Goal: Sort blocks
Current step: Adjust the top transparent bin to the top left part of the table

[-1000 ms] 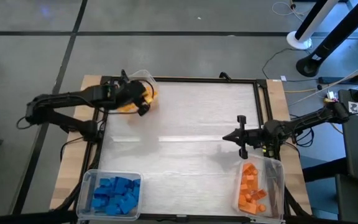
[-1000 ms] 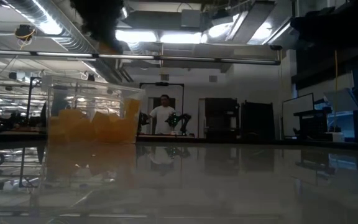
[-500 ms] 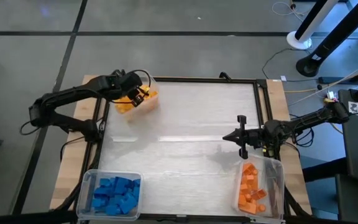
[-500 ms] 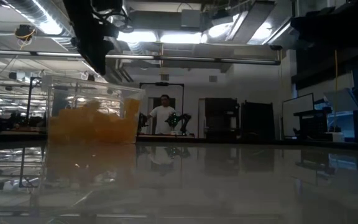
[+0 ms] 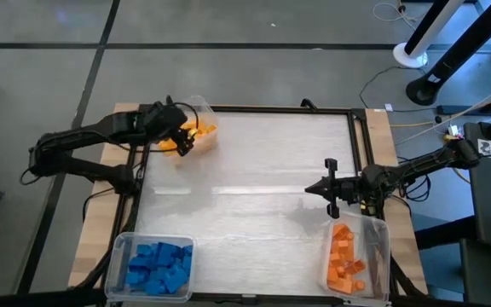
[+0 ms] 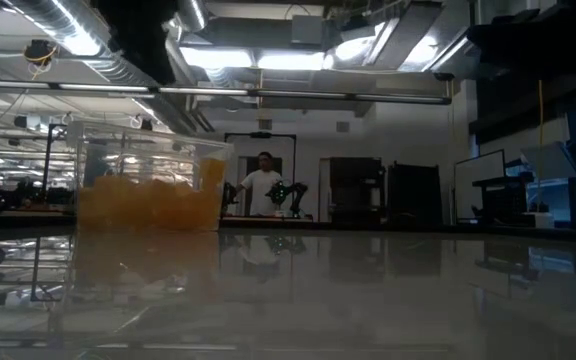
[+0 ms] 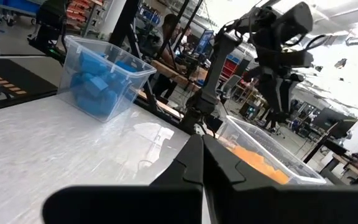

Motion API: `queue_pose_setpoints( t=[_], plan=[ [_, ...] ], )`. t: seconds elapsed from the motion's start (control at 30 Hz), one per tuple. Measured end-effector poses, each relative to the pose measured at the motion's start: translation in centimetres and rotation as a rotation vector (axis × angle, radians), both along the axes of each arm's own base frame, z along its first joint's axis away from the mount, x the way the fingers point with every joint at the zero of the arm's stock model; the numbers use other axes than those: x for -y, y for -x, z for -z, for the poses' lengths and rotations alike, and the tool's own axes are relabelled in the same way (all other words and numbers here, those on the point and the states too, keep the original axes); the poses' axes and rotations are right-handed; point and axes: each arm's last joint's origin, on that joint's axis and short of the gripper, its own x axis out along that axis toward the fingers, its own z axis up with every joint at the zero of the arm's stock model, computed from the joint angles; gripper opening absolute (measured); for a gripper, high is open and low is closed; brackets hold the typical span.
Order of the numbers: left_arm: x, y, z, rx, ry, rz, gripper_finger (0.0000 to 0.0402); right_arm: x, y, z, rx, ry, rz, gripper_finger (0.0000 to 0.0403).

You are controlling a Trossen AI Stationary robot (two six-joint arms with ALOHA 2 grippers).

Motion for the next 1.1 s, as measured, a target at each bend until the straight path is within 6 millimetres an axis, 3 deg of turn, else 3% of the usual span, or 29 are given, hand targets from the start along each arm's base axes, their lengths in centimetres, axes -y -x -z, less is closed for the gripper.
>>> queue_pose_setpoints(
  t=[0.23, 0.5, 0.7, 0.87, 1.1],
  plan=[
    [2.1, -0.2, -0.2, 0.033, 0.018, 0.089, 0.0157, 0.1, -0.2, 0.3, -0.024, -0.051, 0.056, 0.0001],
    [3.0, -0.5, -0.2, 0.046, 0.032, 0.119, 0.0157, 0.5, 0.3, -1.3, 0.117, -0.098, 0.12, 0.0001],
    [3.6, -0.6, -0.2, 0.085, 0.064, 0.11, 0.0157, 1.3, 0.2, -0.5, 0.03, -0.142, 0.273, 0.0001],
    [4.5, -0.7, -0.2, 0.095, 0.077, 0.146, 0.0157, 2.6, -0.1, 0.2, -0.033, -0.285, 0.371, 0.0001],
    [5.5, -0.8, -0.2, 0.094, 0.079, 0.195, 0.0157, 4.4, -0.3, 0.3, -0.052, -0.316, 0.337, 0.0001]
  ],
)
